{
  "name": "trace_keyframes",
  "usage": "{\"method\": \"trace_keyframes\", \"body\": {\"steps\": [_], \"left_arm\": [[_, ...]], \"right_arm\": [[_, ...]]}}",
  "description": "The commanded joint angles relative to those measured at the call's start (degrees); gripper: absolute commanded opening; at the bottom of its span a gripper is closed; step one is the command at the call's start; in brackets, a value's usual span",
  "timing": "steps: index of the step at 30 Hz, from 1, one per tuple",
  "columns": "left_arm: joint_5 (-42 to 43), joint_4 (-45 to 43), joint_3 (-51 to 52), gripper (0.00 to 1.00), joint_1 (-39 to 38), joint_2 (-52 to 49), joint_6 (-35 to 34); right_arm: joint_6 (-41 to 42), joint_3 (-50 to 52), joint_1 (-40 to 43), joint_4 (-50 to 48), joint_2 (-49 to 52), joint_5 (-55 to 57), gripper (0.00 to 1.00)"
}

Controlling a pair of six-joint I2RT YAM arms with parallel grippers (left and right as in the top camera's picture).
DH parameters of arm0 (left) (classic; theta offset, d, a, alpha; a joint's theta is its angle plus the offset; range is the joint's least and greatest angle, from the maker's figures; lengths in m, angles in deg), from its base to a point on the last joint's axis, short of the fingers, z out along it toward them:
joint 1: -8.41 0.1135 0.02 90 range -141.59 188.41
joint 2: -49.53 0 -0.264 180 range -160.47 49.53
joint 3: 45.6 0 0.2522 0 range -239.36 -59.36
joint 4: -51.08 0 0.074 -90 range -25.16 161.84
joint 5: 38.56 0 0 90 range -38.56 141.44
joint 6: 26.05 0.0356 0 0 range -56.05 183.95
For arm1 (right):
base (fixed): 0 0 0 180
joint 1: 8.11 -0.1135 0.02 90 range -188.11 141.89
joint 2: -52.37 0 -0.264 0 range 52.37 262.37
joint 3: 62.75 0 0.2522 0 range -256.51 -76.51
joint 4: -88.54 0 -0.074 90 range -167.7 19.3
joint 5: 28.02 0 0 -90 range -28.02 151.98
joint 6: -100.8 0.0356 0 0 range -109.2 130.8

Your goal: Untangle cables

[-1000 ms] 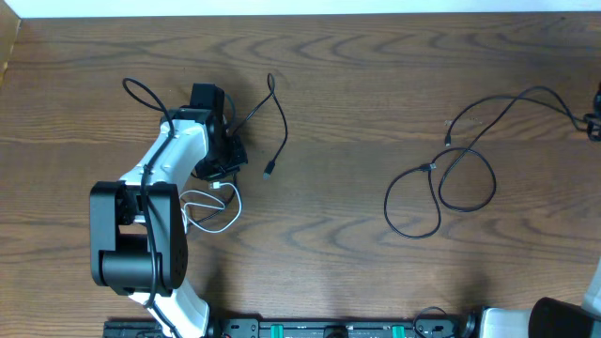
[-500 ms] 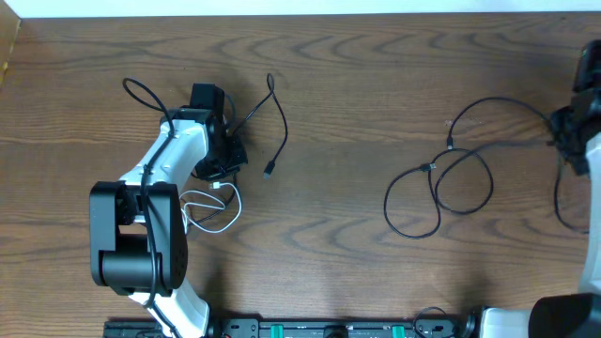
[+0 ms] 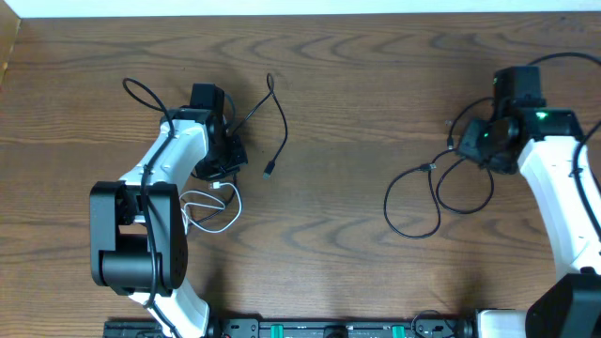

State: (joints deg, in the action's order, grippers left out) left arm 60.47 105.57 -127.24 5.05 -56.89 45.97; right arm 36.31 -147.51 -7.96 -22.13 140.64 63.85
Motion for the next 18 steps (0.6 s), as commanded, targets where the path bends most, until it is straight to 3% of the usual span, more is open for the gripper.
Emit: {"method": "trace_keyframes", "body": {"steps": [1,9,12,18], "left_arm": [[-0.72,0.39,0.33,0.08,0.44,-0.26,0.48],[-0.72,0.37,0.33,0.08,0.44,-0.26,0.48],[-0.72,0.39,0.33,0.08,0.44,-0.26,0.50],[-0.72,0.50,0.33,0.08,0.44,-0.26,0.50]], "right_arm": [[-3.32,1.60,-0.57,-0.74,0.63,3.50,0.49],[-3.32,2.03,-0.57,-1.46,8.31,4.02,0.54],[-3.32,2.03,-0.57,-2.73,12.83,4.02,0.69],[-3.30,2.03,-0.59,-5.09,20.92,3.54,0.67]]}}
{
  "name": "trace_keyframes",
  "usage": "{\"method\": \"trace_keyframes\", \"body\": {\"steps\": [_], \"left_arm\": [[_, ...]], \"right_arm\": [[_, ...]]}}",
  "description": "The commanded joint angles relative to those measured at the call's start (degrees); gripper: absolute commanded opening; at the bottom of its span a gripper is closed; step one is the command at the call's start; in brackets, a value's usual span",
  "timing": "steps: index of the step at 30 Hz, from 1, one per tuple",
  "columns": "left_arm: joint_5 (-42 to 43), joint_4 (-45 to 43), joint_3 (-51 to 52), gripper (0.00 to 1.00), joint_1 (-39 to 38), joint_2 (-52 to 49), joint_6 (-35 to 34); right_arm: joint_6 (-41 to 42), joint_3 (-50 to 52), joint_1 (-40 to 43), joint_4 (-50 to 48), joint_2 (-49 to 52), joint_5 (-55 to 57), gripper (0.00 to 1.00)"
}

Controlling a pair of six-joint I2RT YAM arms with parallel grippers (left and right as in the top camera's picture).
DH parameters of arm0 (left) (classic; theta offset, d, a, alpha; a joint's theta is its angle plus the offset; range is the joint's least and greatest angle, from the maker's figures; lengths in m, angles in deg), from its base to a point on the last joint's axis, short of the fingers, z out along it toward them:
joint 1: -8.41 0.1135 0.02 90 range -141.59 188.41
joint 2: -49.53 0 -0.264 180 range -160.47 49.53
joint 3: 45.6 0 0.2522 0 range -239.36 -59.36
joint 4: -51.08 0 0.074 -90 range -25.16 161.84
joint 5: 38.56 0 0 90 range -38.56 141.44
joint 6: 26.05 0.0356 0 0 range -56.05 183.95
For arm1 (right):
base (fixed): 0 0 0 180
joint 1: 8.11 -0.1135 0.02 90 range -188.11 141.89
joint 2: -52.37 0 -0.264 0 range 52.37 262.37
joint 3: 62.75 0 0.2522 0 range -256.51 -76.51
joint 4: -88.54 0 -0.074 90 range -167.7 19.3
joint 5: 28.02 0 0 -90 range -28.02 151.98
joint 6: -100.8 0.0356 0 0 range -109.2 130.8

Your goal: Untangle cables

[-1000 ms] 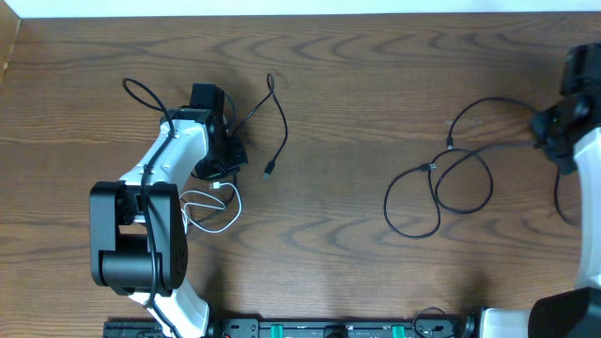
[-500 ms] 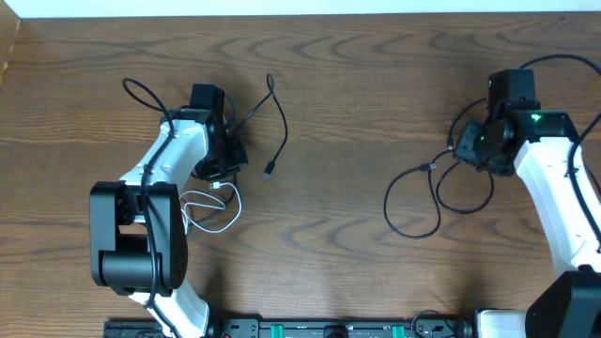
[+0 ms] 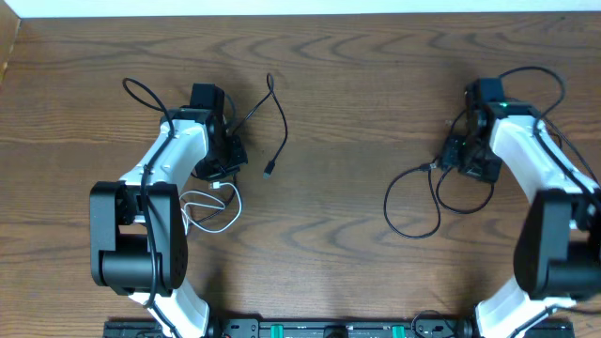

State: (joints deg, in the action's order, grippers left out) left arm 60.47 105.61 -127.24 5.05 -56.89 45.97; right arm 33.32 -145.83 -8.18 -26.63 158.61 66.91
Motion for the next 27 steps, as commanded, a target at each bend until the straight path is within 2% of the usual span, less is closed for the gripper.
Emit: {"method": "trace_keyframes", "body": {"steps": [1,2,3,4,6,7,10,19,27], "left_arm": [[-0.72,0.42,0.33,0.08,0.44,-0.26,0.50],[-0.72,0.35,0.33,0.08,0.44,-0.26,0.50],[-0.72,0.33,0.33,0.08,0.44,-0.26,0.50],[-0.74,0.33,0.33,0.08,0.44,-0.26,0.50],[-0.74,0.33,0.33,0.08,0.44,-0.26,0.50],[-0.74,0.33,0.33,0.08,0.44,-0.26,0.50],[-0.74,0.33,0.33,0.08,0.44,-0.26,0.50],[-0.74,0.35,0.33,0.08,0.44,-0.26,0.52],[-0.74,-0.46,0.33,0.08,0.44,-0.26,0.48]], "right_arm": [[-0.31,0.35,-0.37,-0.74,3.89,0.50,0.66],[-0.33,0.35,-0.39,-0.90,4.90,0.50,0.64],[-0.33,0.35,-0.39,-1.09,6.05,0.52,0.56],[-0.35,0.35,-0.35,-1.55,7.17,0.76,0.41],[-0.39,0.35,-0.26,-2.14,7.37,0.79,0.29],[-2.05,0.07,-0.22,-2.93,6.93,0.76,0.01],[-2.99,-2.49,0.07,-2.91,5.64,1.05,0.01],[-3.10,-18.88,4.76,1.64,-3.67,1.18,0.01],[-4.96,-20.92,9.05,-4.20,-11.47,-3.26,0.01]]}}
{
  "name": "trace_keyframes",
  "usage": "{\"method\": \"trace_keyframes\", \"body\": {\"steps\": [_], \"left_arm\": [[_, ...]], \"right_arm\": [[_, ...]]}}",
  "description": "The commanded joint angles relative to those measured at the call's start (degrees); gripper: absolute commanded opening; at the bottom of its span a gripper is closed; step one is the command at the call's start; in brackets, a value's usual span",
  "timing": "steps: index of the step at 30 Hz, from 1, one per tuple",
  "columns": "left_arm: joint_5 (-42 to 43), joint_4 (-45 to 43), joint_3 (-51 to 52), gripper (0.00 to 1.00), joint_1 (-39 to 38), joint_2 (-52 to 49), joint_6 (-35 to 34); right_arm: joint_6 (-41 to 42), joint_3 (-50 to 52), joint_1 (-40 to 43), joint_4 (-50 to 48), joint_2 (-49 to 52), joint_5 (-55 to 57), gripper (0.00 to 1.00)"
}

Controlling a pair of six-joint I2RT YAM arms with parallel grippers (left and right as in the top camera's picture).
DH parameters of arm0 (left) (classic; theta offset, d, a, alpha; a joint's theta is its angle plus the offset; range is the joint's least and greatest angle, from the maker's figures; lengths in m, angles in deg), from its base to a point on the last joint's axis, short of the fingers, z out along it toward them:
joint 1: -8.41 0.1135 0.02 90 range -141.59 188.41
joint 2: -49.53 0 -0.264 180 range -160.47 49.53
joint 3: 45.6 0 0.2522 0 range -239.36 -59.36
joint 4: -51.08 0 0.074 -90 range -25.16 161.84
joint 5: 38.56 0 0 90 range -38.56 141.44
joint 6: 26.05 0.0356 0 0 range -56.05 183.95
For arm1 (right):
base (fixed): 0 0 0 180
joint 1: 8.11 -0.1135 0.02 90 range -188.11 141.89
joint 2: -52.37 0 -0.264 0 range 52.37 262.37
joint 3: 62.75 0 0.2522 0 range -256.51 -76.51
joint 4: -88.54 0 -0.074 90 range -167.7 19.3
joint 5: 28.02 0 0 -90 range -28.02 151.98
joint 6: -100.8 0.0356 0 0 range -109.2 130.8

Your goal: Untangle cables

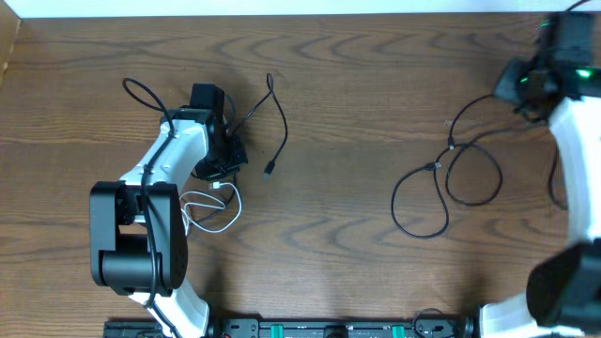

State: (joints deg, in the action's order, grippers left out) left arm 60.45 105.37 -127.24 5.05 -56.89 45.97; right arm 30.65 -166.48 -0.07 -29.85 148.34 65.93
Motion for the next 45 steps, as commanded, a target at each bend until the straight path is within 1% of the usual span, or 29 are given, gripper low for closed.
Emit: {"method": "trace_keyframes", "body": {"steps": [1,3,7,8,9,11,12,14,17,19,21,23,24,27,31,33,37,39,40,45], "left_arm": [[-0.70,-0.33,0.33,0.08,0.44,-0.26,0.46],[-0.70,-0.26,0.33,0.08,0.44,-0.26,0.24],[-0.70,0.15,0.33,0.08,0.44,-0.26,0.26],[-0.70,0.15,0.33,0.08,0.44,-0.26,0.24],[-0.70,0.13,0.33,0.08,0.44,-0.26,0.20],[-0.70,0.09,0.33,0.08,0.44,-0.26,0.04],[-0.70,0.11,0.33,0.08,0.44,-0.26,0.04],[-0.70,0.17,0.33,0.08,0.44,-0.26,0.07],[-0.70,0.15,0.33,0.08,0.44,-0.26,0.07],[-0.70,0.17,0.33,0.09,0.44,-0.26,0.04],[-0.68,0.20,0.33,0.08,0.44,-0.26,0.04],[-0.68,0.17,0.33,0.09,0.44,-0.26,0.04],[-0.68,0.17,0.33,0.08,0.44,-0.26,0.04],[-0.70,0.13,0.33,0.09,0.44,-0.26,0.04],[-0.70,0.13,0.33,0.09,0.44,-0.26,0.04],[-0.70,0.11,0.33,0.09,0.44,-0.26,-0.13],[-0.70,0.15,0.33,0.09,0.44,-0.26,-0.15],[-0.68,0.20,0.33,0.09,0.44,-0.26,-0.15],[-0.68,0.22,0.33,0.09,0.44,-0.26,-0.15],[-0.70,0.57,0.33,0.09,0.44,-0.26,-0.15]], "right_arm": [[-2.34,-0.26,1.40,-1.51,-1.62,-1.25,0.01],[-2.29,-0.26,2.71,-2.03,-1.90,0.57,0.01],[-1.90,0.11,4.04,2.34,-1.53,-5.55,0.01],[-1.90,0.39,3.98,4.52,-1.40,-6.08,0.04],[-1.88,0.79,3.74,6.60,-1.20,-6.08,0.10],[-1.88,1.75,3.21,9.99,-0.83,-6.08,0.32],[-1.86,2.56,2.84,11.39,-0.66,-6.10,0.40],[-1.92,4.59,1.97,12.44,-0.28,-6.08,0.51],[-1.92,9.60,0.20,10.73,-0.20,-5.40,0.63],[-1.95,12.70,-0.55,8.87,-0.20,-5.40,0.68],[-3.13,16.83,-1.18,5.35,-0.20,-5.40,0.72],[-4.85,20.59,-1.40,1.03,-0.20,-5.42,0.81],[-5.51,22.53,-1.44,-1.46,-0.20,-5.55,0.84],[-5.79,26.18,-1.42,-5.35,-0.04,-5.88,0.85],[-5.77,29.35,-1.49,-8.09,0.39,-6.19,0.80],[-5.77,30.82,-1.84,-9.55,0.57,-6.86,0.76],[-5.84,34.29,-3.82,-13.53,0.70,-6.56,0.70],[-5.79,38.51,-5.27,-20.00,0.70,-4.28,0.68],[-5.81,39.36,-5.35,-21.31,0.70,-4.28,0.67],[-5.81,43.34,-5.35,-27.78,0.70,-4.31,0.50]]}}
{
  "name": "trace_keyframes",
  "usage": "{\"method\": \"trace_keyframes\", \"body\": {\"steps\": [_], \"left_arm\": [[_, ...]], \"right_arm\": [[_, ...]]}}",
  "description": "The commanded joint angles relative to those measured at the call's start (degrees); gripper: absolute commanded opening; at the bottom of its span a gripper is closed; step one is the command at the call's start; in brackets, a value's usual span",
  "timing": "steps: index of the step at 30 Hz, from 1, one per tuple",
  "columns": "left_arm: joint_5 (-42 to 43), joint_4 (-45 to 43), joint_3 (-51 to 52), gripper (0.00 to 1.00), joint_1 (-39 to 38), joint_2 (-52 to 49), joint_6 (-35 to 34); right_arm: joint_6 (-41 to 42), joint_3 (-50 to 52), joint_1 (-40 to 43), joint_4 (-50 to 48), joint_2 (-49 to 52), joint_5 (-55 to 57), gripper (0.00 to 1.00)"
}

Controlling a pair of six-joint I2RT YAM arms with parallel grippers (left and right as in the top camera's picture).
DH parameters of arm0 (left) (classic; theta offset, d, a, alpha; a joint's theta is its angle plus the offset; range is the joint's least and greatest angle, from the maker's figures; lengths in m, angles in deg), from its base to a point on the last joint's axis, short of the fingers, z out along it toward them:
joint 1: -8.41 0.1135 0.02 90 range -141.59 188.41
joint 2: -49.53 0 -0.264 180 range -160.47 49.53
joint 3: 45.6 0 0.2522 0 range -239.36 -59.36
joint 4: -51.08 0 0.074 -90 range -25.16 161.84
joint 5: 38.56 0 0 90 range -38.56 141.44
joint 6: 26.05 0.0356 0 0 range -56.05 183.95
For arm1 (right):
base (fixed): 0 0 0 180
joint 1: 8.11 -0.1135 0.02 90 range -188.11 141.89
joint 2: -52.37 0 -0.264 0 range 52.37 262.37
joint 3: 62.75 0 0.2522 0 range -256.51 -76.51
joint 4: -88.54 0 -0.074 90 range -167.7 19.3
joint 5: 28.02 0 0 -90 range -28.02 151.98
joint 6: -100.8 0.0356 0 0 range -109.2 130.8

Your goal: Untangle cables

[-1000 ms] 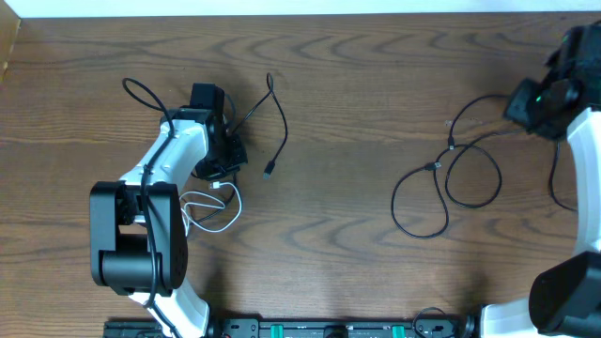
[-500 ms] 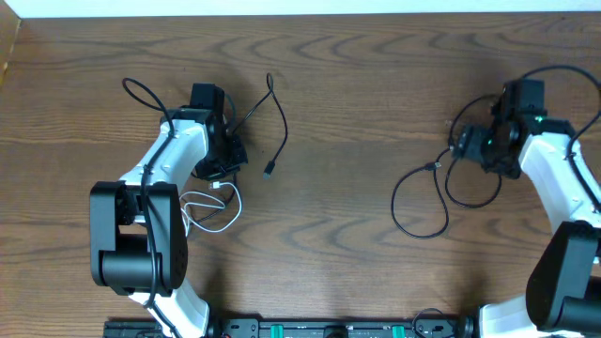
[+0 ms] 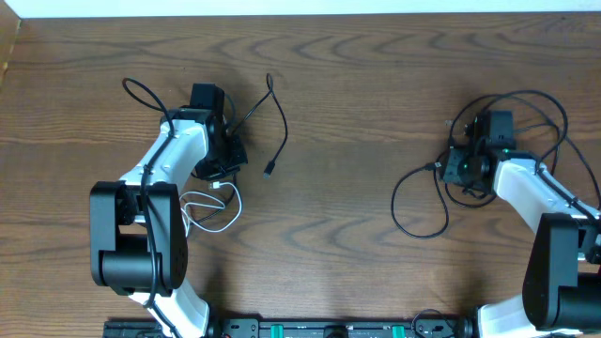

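Observation:
On the left, a black cable [image 3: 282,127] with a plug end [image 3: 269,170] curves up and back to my left gripper [image 3: 225,158], which sits low over it. White cable loops [image 3: 214,208] lie just below that gripper. On the right, a second black cable [image 3: 418,202] forms a large loop on the table, its connector [image 3: 434,166] near my right gripper [image 3: 460,169], which is down over the cable's upper coils. From overhead the fingers of both grippers are hidden, so I cannot tell whether either holds a cable.
The brown wooden table [image 3: 338,84] spans the whole view, with a pale wall strip along the far edge. The arm bases and a black rail [image 3: 319,329] line the near edge. Thin black arm leads arc around each wrist.
My right gripper was at the far right corner with cable stretched up toward it. Now it is back down over the coils at mid-right. The left arm has not moved.
My right gripper was first over the right cable's upper coils, then a little further left on them. Later it was at the far right corner with the cable drawn out. Now it is back on the coils. The left gripper stayed on the left cable throughout.

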State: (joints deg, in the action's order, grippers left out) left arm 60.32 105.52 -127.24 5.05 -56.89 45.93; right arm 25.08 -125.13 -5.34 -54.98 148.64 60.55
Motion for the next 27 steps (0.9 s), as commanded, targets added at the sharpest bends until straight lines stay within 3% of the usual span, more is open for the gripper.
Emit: {"method": "trace_keyframes", "body": {"steps": [1,5,6,8,9,20,27], "left_arm": [[-0.57,0.42,0.33,0.09,0.44,-0.26,-0.11],[-0.57,0.42,0.33,0.09,0.44,-0.26,-0.11],[-0.57,0.42,0.33,0.09,0.44,-0.26,-0.11],[-0.57,0.42,0.33,0.09,0.44,-0.26,-0.11],[-0.57,0.42,0.33,0.09,0.44,-0.26,-0.09],[-0.59,0.37,0.33,0.09,0.44,-0.26,-0.11],[-0.57,0.37,0.33,0.09,0.44,-0.26,-0.11]], "right_arm": [[-0.24,2.54,-0.09,-3.69,0.39,1.09,0.45],[-0.22,4.83,-0.09,-7.39,0.39,1.99,0.13],[-0.20,5.29,-0.09,-7.65,0.39,2.62,0.08],[-0.90,5.29,-0.09,-6.97,0.37,2.78,0.07],[-1.42,5.01,-0.09,-6.80,0.07,2.69,0.01],[-10.32,-7.45,2.40,-3.19,-3.96,1.84,0.01],[-12.66,-13.16,2.49,-0.98,-3.96,-12.72,0.01]]}}
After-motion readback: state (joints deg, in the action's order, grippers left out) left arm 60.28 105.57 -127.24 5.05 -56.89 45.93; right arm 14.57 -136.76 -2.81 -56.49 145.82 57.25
